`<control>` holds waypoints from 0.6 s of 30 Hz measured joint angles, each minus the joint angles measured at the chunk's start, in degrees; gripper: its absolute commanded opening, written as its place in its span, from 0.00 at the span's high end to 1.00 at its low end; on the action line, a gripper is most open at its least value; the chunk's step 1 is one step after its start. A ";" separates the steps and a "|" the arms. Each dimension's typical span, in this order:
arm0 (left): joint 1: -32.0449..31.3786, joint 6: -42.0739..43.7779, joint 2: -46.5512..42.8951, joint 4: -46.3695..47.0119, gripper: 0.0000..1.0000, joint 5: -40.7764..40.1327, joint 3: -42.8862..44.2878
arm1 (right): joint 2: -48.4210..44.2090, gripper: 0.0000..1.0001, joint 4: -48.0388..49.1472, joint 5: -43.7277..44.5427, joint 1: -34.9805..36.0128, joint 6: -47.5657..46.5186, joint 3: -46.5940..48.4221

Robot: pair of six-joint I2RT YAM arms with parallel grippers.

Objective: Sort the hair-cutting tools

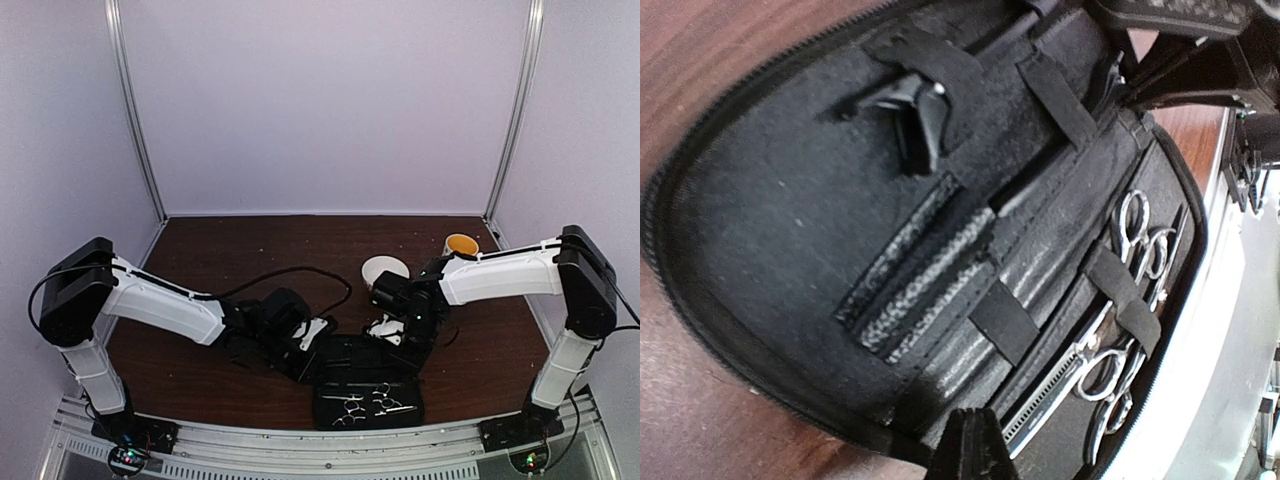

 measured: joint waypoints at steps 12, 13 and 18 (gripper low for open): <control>-0.31 0.02 1.38 0.42 1.00 1.14 0.07 | 3.32 1.00 -1.55 -2.93 0.22 -0.09 3.89; -0.31 0.04 1.38 0.42 1.00 1.16 0.07 | 3.52 1.00 -1.57 -3.06 0.26 -0.22 4.04; -0.31 0.02 1.44 0.92 1.00 1.16 0.07 | 4.35 1.00 -2.19 -3.21 0.44 -1.44 5.11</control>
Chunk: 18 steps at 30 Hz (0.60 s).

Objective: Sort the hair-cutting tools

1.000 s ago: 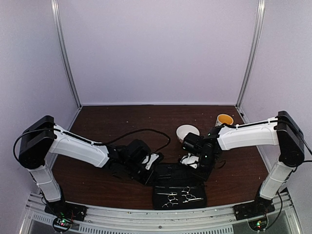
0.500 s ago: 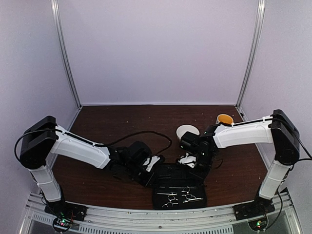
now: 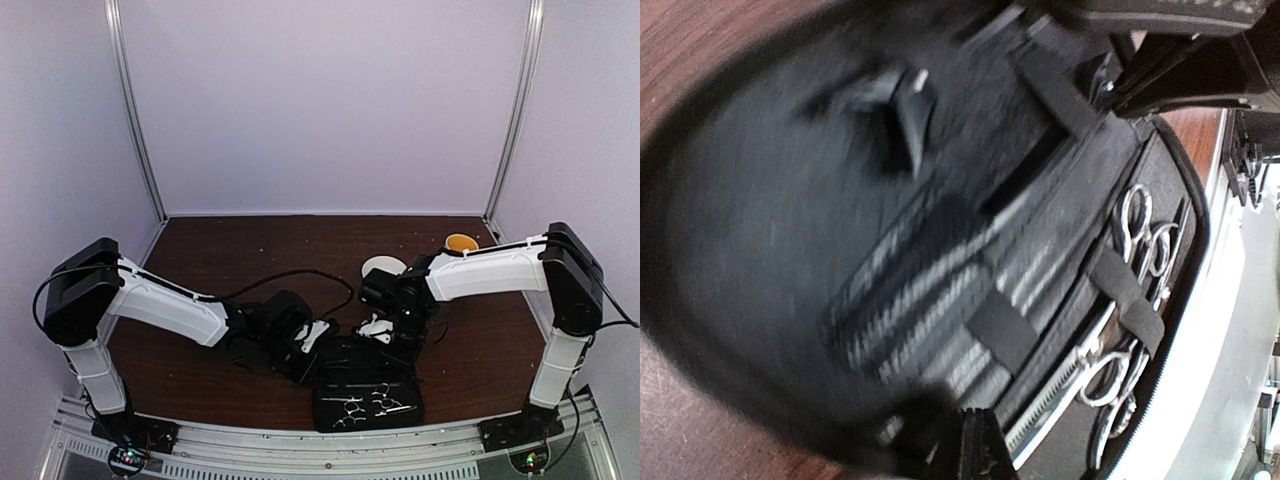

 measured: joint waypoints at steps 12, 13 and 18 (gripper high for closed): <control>0.00 0.00 0.13 2.01 1.00 0.00 0.00 | 3.15 0.94 -0.15 -3.43 0.57 -2.67 3.72; 0.00 0.00 0.13 2.23 1.00 0.00 0.00 | 3.23 0.94 -0.15 -3.65 0.57 -2.84 3.74; 0.00 0.00 0.13 3.02 1.00 -0.07 -0.28 | 3.30 0.90 -0.15 -4.09 0.57 -3.26 3.85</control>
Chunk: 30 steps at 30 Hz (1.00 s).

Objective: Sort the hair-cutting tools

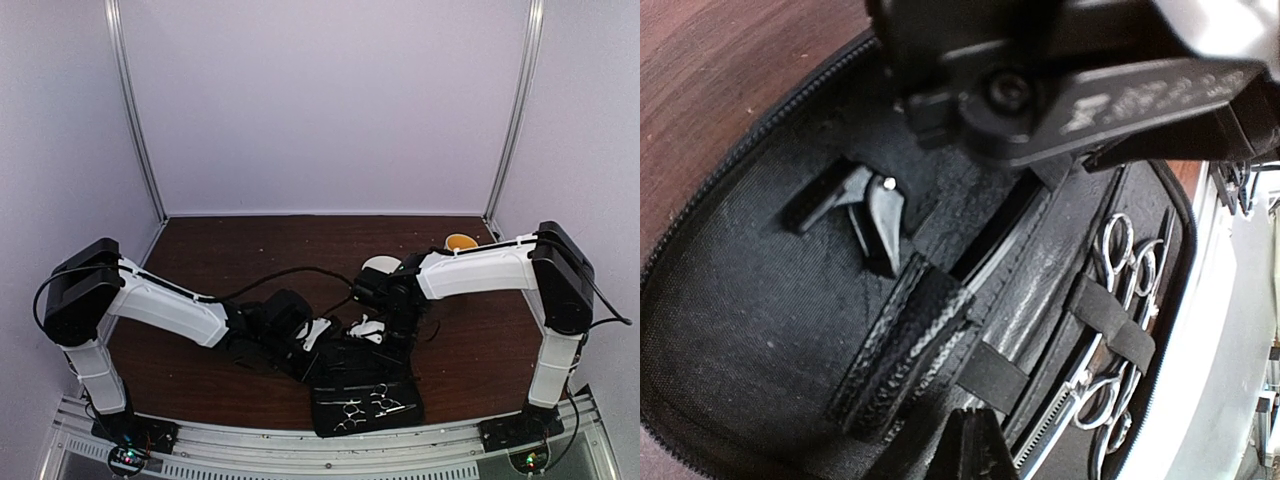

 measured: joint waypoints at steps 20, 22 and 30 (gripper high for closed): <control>0.20 9.86 -12.13 -13.14 0.68 -7.76 3.61 | -13.62 0.71 -2.21 3.45 -2.34 -5.20 -1.40; 0.72 11.52 -12.35 -16.33 0.65 -9.42 5.79 | -15.74 0.68 -2.80 3.69 -3.56 -7.41 -1.33; 5.44 13.64 -16.85 -23.63 0.34 -22.34 9.46 | -21.29 0.67 3.39 2.21 -13.31 -18.40 -1.42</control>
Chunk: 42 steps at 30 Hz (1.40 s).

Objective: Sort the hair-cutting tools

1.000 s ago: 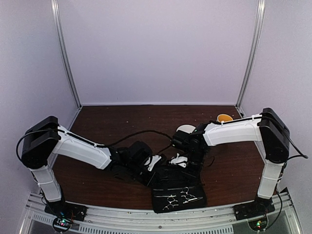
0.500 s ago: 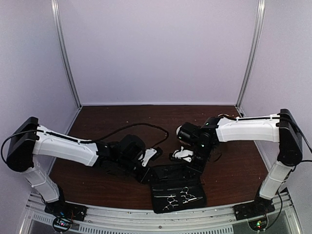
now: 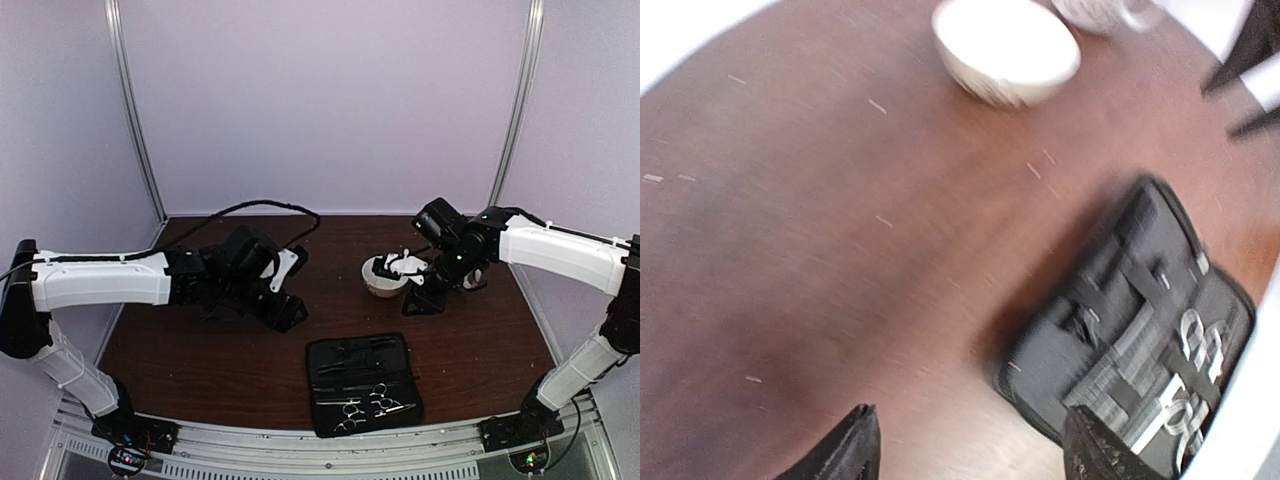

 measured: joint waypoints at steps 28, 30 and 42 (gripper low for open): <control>-0.11 23.89 13.46 -1.86 0.62 6.86 10.05 | -13.09 0.45 31.78 10.84 -0.74 -10.91 -18.97; -1.18 26.10 14.58 -3.13 0.64 6.58 11.15 | -13.09 0.45 31.89 10.84 -1.79 -10.32 -19.12; -3.41 30.14 24.39 -5.97 0.72 2.75 16.79 | -13.09 0.45 33.11 6.82 -8.76 -7.15 -19.10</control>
